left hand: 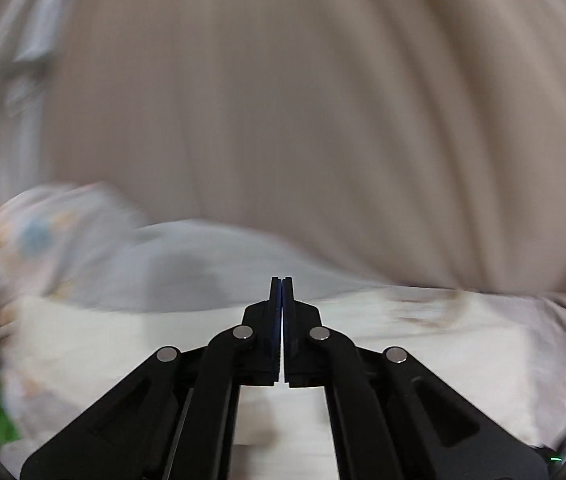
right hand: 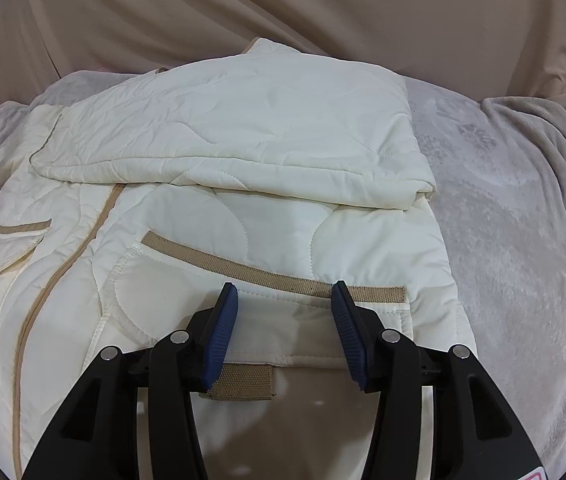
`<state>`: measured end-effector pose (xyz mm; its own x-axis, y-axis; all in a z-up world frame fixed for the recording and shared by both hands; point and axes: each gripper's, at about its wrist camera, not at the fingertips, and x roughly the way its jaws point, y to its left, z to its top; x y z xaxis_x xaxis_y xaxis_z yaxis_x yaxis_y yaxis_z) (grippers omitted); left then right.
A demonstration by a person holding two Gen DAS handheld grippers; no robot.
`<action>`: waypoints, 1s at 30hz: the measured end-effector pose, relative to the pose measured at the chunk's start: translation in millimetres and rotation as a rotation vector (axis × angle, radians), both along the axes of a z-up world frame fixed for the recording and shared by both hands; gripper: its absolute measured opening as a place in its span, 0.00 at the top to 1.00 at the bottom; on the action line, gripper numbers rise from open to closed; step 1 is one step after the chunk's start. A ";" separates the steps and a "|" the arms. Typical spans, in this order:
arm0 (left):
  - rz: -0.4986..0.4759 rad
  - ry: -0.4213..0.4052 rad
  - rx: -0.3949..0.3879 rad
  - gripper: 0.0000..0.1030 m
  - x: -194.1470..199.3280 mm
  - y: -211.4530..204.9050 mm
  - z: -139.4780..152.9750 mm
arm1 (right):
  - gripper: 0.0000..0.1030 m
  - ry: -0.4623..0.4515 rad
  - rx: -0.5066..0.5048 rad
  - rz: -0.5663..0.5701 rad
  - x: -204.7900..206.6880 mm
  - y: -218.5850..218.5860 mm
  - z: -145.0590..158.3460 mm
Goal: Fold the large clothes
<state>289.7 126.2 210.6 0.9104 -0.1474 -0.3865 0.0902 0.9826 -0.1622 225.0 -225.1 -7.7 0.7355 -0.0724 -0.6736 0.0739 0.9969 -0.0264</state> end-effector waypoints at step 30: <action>0.670 0.365 -0.239 0.94 56.2 284.2 -160.6 | 0.38 -0.006 -0.001 -0.002 0.0 1.3 -1.9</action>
